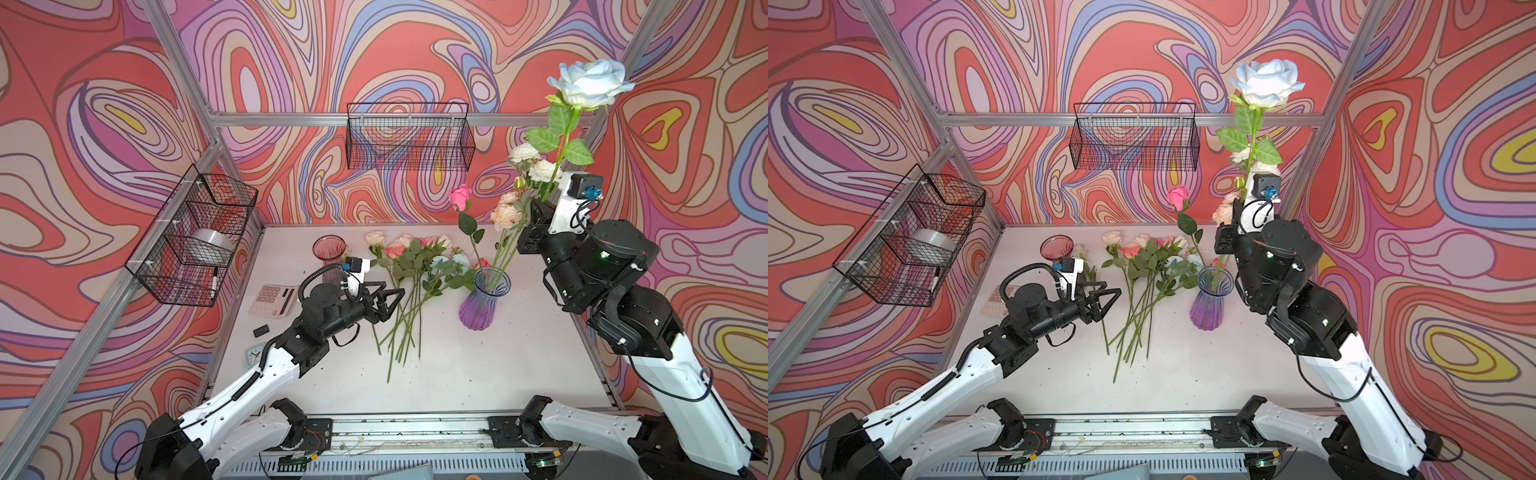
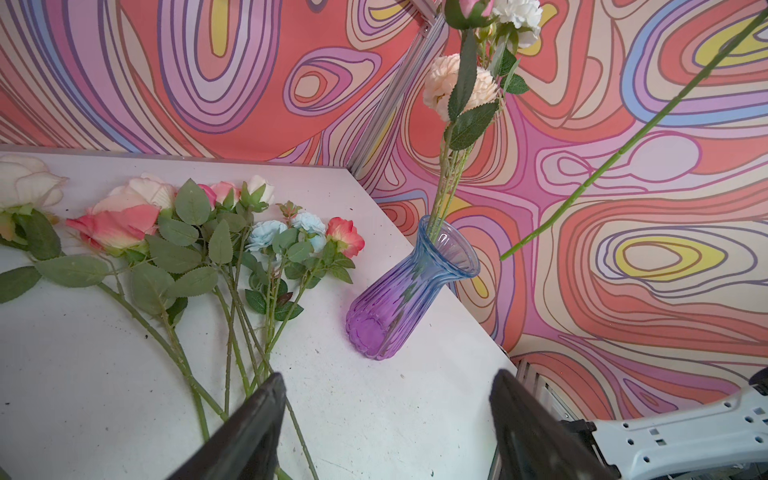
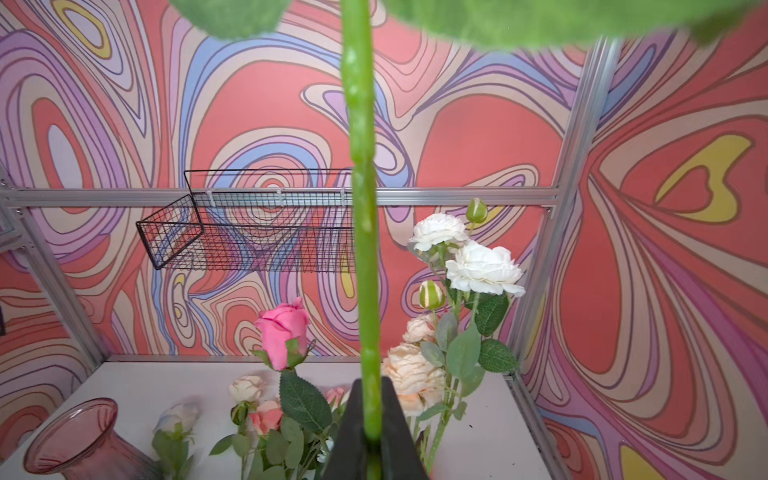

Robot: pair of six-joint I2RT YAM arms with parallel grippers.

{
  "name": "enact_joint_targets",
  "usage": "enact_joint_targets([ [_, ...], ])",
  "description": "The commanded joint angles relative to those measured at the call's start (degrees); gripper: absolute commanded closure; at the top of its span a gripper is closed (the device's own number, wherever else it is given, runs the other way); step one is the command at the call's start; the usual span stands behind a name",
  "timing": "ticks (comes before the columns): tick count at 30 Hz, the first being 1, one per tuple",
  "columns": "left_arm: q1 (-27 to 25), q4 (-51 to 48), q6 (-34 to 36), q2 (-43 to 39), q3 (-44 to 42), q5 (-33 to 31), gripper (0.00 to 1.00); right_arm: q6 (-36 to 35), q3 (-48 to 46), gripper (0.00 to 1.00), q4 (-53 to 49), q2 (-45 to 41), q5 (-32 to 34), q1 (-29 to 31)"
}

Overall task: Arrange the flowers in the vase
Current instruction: 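Raise the white rose high with the right gripper above the vase, then lower the white rose stem into the purple-blue vase with the right gripper, then release the white rose and withdraw the right gripper while the left gripper reaches stems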

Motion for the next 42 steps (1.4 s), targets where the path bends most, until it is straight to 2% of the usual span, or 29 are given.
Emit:
enact_joint_targets([
  [1,0.1,-0.4,-0.1,0.8,0.3,-0.2,0.22,-3.4,0.1,1.0,1.2,0.4,3.1,0.1],
  [7,0.1,-1.3,0.2,0.2,0.1,-0.6,0.23,-4.1,-2.3,1.0,4.1,1.5,2.9,0.1],
  [11,0.1,-0.9,0.0,-0.3,-0.7,-0.8,0.22,-4.2,-7.6,1.0,8.2,1.1,3.0,-0.9],
  [19,0.1,-0.8,0.1,0.0,-0.9,-0.7,0.23,1.9,-15.1,1.0,8.8,0.5,-3.0,-8.7],
  [25,0.1,0.3,-0.3,1.8,-1.1,-0.8,0.23,5.7,-20.8,0.98,7.5,-0.7,-4.1,-9.5],
  [27,0.1,-0.2,-0.5,3.7,-0.6,-1.9,0.23,7.6,-22.0,0.91,5.4,-0.6,-5.0,-9.5],
  [31,0.1,-8.7,-0.5,10.8,4.6,-7.8,0.24,10.5,-22.9,0.68,2.0,-0.7,-5.5,-9.5],
  [35,0.1,-19.5,-0.7,20.0,11.6,-12.5,0.34,12.3,-23.9,0.63,1.9,-4.4,-6.0,-9.5],
  [39,0.1,-24.3,-3.0,27.8,15.6,-14.7,0.42,14.0,-23.2,0.62,-0.9,-6.3,-8.4,-9.5],
  [42,0.1,-26.6,-3.7,35.2,20.1,-13.8,0.51,15.6,-24.0,0.62,-1.9,-8.2,-11.7,-9.5],
])
